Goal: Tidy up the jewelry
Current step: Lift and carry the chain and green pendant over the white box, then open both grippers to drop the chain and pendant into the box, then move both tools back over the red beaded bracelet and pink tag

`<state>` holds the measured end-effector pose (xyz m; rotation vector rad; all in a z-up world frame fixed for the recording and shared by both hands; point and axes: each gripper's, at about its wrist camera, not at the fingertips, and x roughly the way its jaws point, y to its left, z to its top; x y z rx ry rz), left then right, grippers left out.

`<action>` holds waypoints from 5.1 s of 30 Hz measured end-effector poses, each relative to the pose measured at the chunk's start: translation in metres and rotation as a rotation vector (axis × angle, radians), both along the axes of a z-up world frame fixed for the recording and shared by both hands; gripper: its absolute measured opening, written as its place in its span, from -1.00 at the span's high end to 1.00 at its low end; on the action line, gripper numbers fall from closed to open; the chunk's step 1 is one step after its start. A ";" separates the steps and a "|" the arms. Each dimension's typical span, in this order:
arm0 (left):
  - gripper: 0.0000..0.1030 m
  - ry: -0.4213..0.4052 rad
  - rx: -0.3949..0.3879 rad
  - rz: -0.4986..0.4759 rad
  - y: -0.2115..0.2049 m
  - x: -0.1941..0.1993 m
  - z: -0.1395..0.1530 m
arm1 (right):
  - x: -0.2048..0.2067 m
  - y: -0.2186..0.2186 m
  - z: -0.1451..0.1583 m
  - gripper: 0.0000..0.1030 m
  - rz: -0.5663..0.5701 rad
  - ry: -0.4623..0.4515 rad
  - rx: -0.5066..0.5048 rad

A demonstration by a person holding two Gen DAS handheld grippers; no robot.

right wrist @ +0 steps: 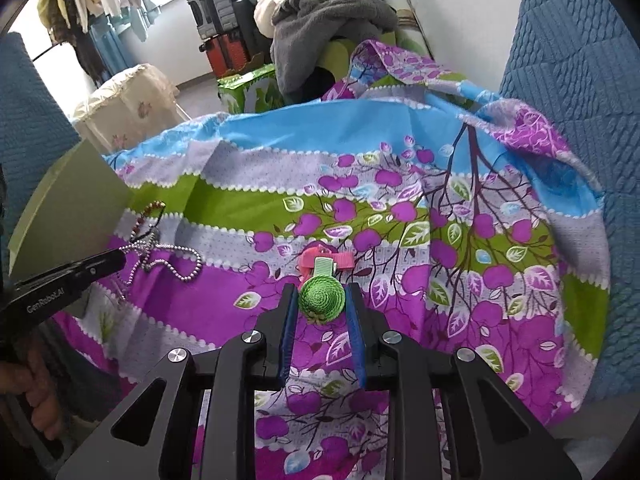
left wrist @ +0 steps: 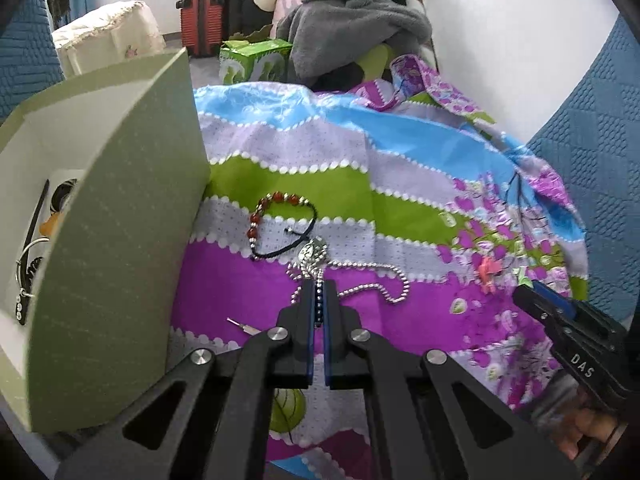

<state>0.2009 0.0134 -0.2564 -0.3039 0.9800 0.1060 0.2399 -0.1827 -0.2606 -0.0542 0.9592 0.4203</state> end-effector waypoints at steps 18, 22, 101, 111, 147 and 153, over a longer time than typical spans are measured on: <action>0.96 -0.109 0.028 -0.076 0.006 -0.012 0.089 | -0.017 0.004 0.081 0.58 -0.038 -0.088 0.052; 0.96 -0.126 0.028 -0.087 0.009 -0.013 0.115 | -0.020 0.009 0.109 0.58 -0.035 -0.120 0.067; 0.95 0.111 -0.066 0.265 0.227 -0.042 0.063 | -0.010 0.311 0.081 0.56 0.505 0.108 -0.080; 0.64 0.088 -0.028 0.274 0.220 -0.050 0.088 | -0.008 0.292 0.110 0.33 0.482 0.081 -0.021; 0.04 -0.404 0.086 0.117 0.075 -0.104 0.262 | -0.083 0.086 0.273 0.14 0.213 -0.372 0.162; 0.04 -0.417 0.096 0.031 0.039 -0.104 0.263 | -0.095 0.046 0.269 0.14 0.124 -0.397 0.156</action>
